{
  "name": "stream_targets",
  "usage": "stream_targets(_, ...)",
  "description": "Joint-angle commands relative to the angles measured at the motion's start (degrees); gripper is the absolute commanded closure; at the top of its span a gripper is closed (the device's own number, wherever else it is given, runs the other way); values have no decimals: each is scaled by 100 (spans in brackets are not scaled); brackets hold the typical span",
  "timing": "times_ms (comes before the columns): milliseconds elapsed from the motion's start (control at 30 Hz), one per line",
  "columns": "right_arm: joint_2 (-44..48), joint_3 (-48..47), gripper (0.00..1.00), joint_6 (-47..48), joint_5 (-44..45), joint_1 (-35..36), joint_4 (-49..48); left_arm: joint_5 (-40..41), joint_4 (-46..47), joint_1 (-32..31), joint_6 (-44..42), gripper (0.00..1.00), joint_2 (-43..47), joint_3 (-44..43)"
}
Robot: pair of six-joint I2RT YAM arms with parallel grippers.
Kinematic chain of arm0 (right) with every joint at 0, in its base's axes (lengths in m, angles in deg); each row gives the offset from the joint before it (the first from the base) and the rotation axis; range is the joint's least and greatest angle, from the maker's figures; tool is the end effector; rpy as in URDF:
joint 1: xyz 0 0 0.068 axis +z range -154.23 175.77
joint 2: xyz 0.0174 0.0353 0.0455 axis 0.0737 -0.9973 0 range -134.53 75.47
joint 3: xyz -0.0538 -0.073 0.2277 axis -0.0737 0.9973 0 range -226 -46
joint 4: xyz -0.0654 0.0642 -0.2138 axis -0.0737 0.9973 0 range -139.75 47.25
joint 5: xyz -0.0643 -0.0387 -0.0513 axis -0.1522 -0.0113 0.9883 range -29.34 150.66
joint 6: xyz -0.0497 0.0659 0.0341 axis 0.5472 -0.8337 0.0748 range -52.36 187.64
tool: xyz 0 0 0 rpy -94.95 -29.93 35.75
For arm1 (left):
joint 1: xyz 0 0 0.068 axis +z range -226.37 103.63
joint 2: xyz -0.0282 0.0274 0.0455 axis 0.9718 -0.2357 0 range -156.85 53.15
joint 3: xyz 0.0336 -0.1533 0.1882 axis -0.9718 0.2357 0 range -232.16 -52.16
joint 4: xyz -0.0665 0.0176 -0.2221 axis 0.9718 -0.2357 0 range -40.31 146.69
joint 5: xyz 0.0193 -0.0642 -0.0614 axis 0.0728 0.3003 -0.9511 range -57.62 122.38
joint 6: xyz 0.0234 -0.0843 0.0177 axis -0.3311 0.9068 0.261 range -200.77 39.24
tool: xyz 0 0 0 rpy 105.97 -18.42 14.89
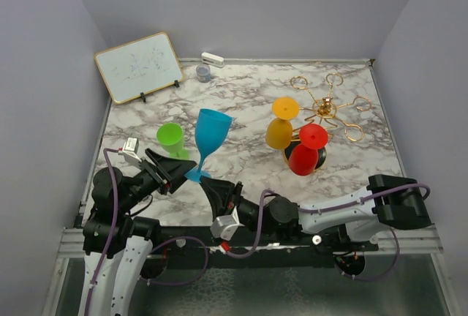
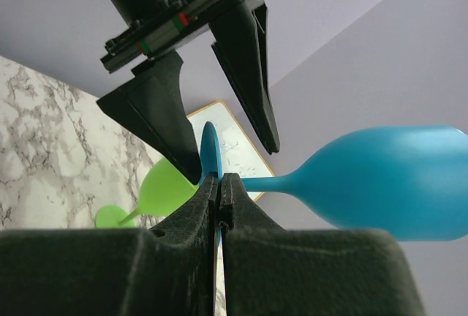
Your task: Take the wine glass off the wine glass rack
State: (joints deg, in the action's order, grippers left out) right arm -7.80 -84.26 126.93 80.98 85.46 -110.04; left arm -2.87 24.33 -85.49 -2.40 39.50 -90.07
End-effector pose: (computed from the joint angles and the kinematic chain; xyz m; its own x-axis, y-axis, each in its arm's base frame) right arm 0.0294 0.3293 0.2774 0.8054 -0.1578 -0.5714 -0.4768 0.4003 -0.7826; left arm 0.0908 -0.0611 0.2921 -0.7074 -0.6966 -0.1201 0.0037 0.1662 -0.9861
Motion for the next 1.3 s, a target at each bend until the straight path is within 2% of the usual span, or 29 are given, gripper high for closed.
stream_targets(0, -237, -194, 99, 304, 161, 172, -397, -185, 215, -20, 373, 45, 23, 72)
stream_targets(167, -351, -115, 98, 434, 328, 288, -789, -192, 234, -19, 359, 67, 46, 94)
stream_targets(300, -259, -46, 93, 470, 520, 398, -809, -140, 165, -19, 326, 97, 109, 149)
stream_targets(333, -208, -8, 91, 470, 577, 428, -782, -105, 151, -19, 314, 100, 135, 152)
stream_targets(433, 24, 119, 88, 458, 748, 523, -647, 16, 61, -19, 243, 100, 188, 145)
stream_targets(600, 735, 202, 70, 114, 1528, 803, 305, 512, -295, -19, -83, 100, 275, -66)
stream_targets(667, 1194, 196, 67, -339, 1776, 895, 1207, 855, -537, -19, -299, 100, 318, -230)
stream_targets(800, 2077, -274, 64, -2067, 1997, 901, 4169, 1764, -1058, -19, -694, 100, 539, -581)
stream_targets(900, 2462, -627, 64, -2898, 2310, 901, 5313, 2298, -1239, -19, -836, 100, 840, -713)
stream_targets(967, 2521, -939, 64, -3332, 2461, 903, 5875, 2510, -1304, -19, -862, 100, 1037, -718)
stream_targets(1133, 2117, -1844, 58, -3768, 3125, 804, 6551, 2629, -1604, -19, -1100, 100, 1189, -800)
stream_targets(1267, 1751, -2588, 59, -4316, 2713, -184, 7138, 2812, -1871, -24, -1265, 100, 1214, -1022)
